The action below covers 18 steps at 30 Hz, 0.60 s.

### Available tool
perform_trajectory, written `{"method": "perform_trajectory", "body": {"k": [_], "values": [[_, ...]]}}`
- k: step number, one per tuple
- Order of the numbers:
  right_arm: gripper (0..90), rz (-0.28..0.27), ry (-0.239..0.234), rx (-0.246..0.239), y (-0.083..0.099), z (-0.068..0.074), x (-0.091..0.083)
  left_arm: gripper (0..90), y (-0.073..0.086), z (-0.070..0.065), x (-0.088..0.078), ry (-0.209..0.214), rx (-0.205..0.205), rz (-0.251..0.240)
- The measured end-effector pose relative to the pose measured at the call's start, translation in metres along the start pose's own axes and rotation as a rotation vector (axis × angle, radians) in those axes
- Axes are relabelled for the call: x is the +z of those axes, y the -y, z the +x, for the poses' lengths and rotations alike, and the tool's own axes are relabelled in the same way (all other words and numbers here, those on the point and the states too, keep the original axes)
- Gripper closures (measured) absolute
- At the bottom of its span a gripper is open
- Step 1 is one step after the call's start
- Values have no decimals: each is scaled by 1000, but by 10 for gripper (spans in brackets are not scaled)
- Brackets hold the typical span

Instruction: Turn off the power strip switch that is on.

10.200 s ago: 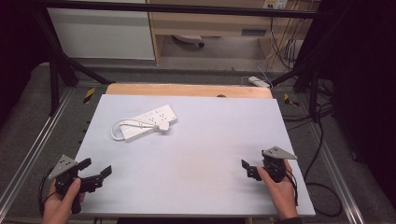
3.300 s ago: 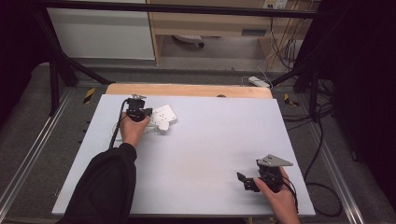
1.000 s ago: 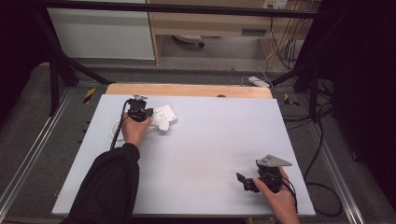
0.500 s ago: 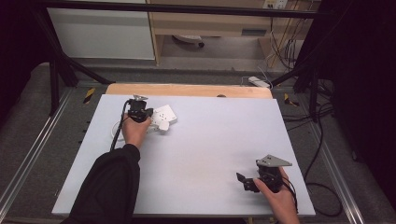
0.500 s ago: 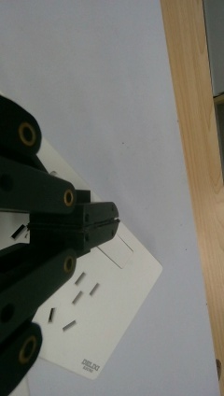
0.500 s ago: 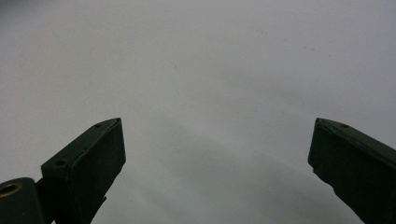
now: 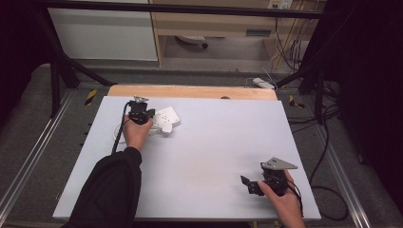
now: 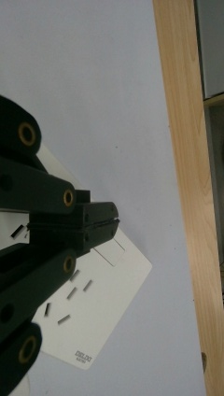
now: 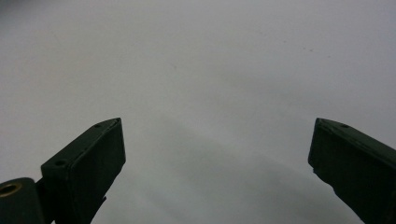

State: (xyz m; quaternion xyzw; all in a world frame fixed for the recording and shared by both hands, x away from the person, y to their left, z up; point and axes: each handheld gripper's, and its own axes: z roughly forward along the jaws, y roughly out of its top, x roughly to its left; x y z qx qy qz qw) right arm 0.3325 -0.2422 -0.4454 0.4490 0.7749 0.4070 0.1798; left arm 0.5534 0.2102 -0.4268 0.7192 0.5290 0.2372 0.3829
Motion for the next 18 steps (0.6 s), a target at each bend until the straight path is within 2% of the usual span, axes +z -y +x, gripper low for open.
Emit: {"method": "perform_trajectory", "body": {"k": [5, 10, 13, 18], "values": [[44, 0, 1, 0, 0, 0, 0, 900, -1, 1, -3, 2, -1, -11], [51, 0, -4, -2, 0, 0, 0, 892, -6, 2, -9, 19, -24, -37], [50, -1, -4, -10, 0, 0, 0, 834, -8, 3, -14, 24, -34, -49], [46, -3, -1, -7, 0, 0, -1, 723, -12, 4, -24, 16, -21, -72]]}}
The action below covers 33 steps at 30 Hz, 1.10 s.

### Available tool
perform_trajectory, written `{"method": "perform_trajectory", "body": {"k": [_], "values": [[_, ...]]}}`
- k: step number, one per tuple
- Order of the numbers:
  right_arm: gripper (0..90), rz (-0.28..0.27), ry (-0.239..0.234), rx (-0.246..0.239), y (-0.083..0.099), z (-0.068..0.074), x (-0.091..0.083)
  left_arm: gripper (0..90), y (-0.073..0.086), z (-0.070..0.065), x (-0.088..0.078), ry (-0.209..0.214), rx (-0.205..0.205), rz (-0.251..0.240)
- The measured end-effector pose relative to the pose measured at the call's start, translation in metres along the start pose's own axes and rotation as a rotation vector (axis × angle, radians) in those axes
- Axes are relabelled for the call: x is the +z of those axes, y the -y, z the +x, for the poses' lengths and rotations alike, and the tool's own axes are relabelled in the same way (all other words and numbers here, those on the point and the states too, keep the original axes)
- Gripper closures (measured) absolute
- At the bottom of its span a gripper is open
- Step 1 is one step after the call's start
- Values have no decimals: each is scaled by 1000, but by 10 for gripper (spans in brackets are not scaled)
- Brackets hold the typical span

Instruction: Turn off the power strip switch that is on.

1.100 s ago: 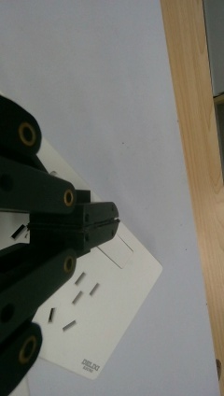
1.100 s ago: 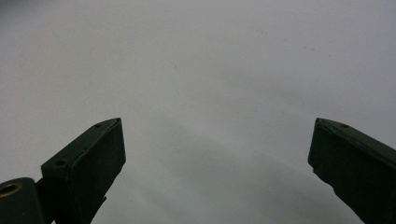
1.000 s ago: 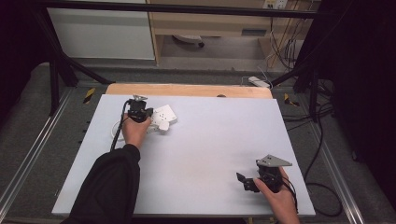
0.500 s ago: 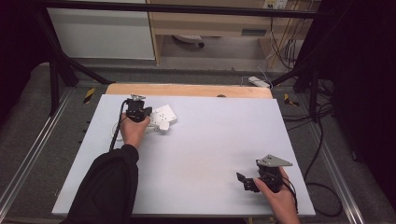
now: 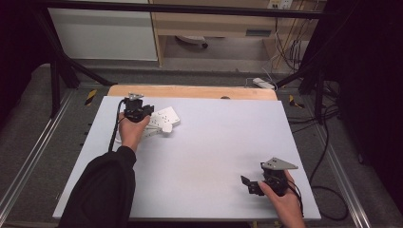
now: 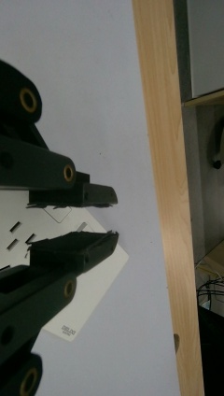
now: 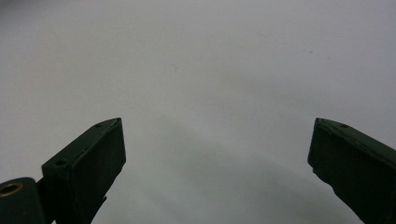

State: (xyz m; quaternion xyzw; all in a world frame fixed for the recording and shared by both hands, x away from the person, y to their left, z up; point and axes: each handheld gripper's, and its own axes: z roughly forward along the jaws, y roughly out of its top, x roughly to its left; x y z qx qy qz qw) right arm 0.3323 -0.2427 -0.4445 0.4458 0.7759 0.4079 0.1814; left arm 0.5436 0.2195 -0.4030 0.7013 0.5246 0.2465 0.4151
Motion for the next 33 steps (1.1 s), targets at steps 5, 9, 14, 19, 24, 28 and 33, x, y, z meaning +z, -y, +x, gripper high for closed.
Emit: {"method": "perform_trajectory", "body": {"k": [5, 9, 14, 19, 24, 28, 33], "values": [[44, 0, 1, -3, 0, 0, 0, 560, -5, -1, -8, 1, 3, -20], [43, -4, 4, -1, 0, 0, 0, 440, -8, 1, -13, 2, -7, -35], [41, -4, 0, 2, 0, 0, 0, 333, -13, 1, -23, 20, 2, -64], [41, 0, 2, -1, -1, 1, 0, 190, -14, 1, -29, 9, 0, -42], [40, -6, 3, -7, -1, 1, 0, 142, -16, 2, -37, 16, -17, -14], [40, -7, 5, -9, -1, 1, 0, 124, -17, 1, -44, 33, -17, -13], [40, -8, 5, -8, -2, 2, 0, 120, -19, 0, -57, 44, -5, -48]]}}
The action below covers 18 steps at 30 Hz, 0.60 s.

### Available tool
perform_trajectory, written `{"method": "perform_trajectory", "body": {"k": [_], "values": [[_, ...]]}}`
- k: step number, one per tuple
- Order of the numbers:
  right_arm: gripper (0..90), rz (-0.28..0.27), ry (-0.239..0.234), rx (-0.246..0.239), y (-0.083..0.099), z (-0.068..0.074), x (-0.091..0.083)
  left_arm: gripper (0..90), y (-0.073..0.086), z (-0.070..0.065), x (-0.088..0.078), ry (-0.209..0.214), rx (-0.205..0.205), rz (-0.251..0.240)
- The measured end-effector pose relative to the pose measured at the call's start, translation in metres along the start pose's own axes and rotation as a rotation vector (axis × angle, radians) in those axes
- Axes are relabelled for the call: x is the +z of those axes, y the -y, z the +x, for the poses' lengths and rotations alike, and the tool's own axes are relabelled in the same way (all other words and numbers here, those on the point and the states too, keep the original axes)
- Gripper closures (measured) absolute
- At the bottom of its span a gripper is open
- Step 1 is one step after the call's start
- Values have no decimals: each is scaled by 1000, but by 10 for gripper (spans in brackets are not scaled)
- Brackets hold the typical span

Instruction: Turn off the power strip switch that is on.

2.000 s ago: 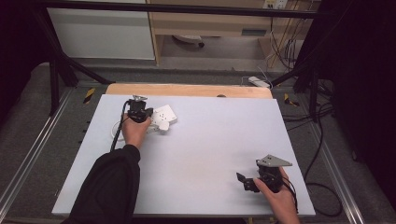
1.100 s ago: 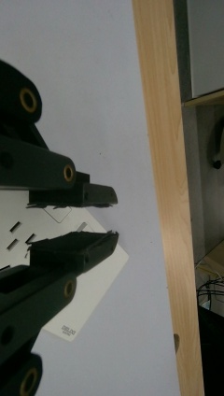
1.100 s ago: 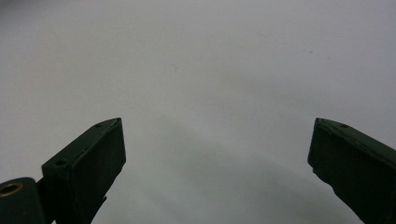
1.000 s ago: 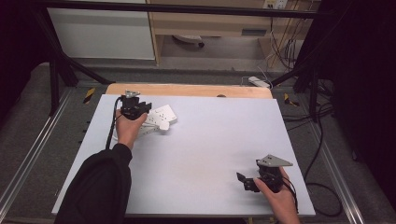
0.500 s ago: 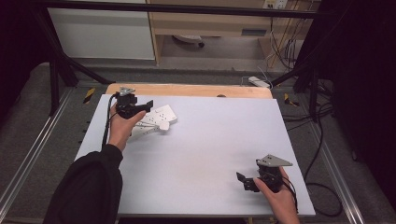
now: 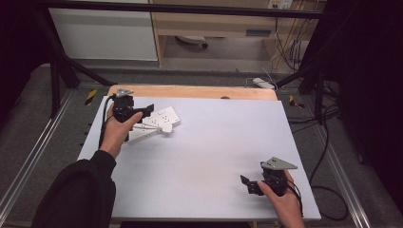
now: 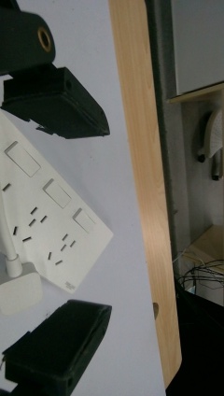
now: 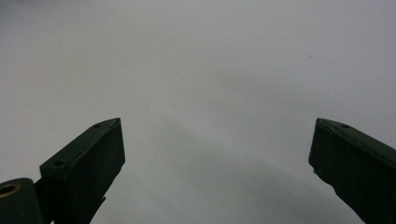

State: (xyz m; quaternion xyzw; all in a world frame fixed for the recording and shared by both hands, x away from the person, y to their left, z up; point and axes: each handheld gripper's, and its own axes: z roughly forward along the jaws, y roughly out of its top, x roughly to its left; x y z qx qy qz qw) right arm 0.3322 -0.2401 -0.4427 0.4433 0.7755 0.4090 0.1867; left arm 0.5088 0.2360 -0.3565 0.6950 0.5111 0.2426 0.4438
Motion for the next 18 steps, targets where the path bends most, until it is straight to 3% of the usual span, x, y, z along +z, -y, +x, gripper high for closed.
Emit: {"method": "perform_trajectory", "body": {"k": [11, 18], "values": [[38, -2, -8, 8, -1, 1, 1, 112, -5, 5, -25, 9, -32, -16], [37, 0, -6, 7, -1, 0, 0, 103, -4, 8, -42, 20, -18, -17]]}}
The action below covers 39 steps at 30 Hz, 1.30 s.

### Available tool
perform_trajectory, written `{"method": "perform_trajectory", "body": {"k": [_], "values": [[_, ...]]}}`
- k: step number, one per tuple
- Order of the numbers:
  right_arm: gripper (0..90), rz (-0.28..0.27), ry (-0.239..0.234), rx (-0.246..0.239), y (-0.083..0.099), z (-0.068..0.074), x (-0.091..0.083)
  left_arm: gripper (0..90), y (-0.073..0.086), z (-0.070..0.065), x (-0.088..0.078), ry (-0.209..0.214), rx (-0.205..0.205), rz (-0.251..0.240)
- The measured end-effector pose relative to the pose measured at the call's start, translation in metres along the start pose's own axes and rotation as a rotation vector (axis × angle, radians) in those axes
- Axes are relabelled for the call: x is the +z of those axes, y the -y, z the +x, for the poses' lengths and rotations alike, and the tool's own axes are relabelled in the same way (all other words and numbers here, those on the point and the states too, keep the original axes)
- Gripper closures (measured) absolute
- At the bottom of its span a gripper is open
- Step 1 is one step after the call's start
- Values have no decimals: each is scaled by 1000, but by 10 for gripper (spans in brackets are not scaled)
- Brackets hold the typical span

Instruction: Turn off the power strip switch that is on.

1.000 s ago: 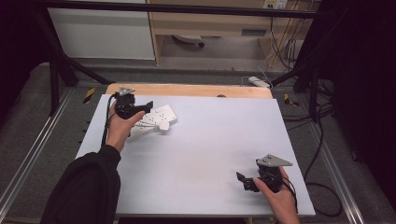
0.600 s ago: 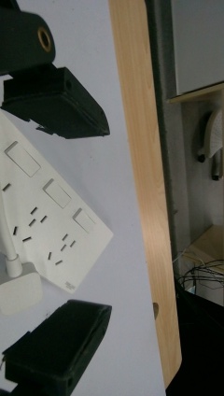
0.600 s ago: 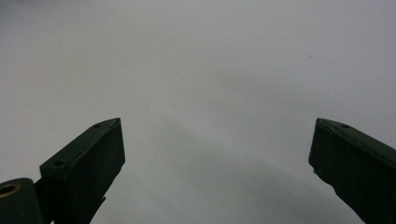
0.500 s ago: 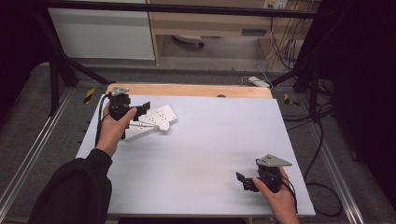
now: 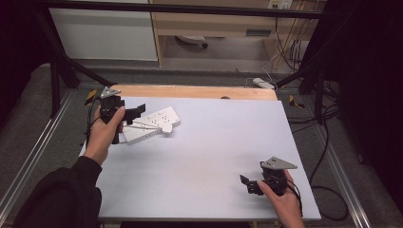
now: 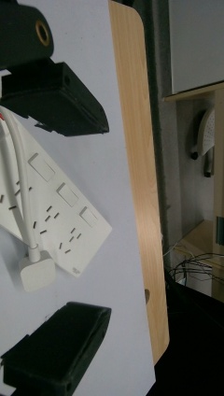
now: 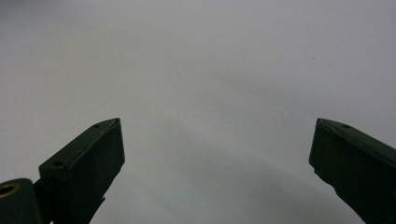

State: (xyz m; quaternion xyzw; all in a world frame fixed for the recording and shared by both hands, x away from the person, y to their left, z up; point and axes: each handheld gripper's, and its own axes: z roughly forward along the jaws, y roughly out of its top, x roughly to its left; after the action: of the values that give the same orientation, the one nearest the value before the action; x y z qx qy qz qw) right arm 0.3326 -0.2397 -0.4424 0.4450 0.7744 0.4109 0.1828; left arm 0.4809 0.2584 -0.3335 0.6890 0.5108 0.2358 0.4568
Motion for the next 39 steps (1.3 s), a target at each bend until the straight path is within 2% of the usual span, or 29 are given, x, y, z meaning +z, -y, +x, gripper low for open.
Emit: {"method": "perform_trajectory", "body": {"k": [7, 10, 21, 28, 33, 39], "values": [[37, 5, 4, -4, 0, 0, 0, 100, 3, 4, -15, 5, 6, 2], [37, 6, 3, -4, 0, 1, 0, 96, 6, 5, -22, 6, 22, 2], [37, 5, 5, -6, 0, 0, 1, 95, 17, 10, -48, 14, 13, -10], [37, 5, 7, 1, 0, 0, 0, 95, 33, 1, -58, 23, 19, 27], [37, 5, 9, -2, 0, 0, 1, 91, 44, -6, -67, 43, 11, 28], [37, 2, 9, -1, 0, 0, 1, 91, 56, -8, -76, 41, -12, 17]]}}
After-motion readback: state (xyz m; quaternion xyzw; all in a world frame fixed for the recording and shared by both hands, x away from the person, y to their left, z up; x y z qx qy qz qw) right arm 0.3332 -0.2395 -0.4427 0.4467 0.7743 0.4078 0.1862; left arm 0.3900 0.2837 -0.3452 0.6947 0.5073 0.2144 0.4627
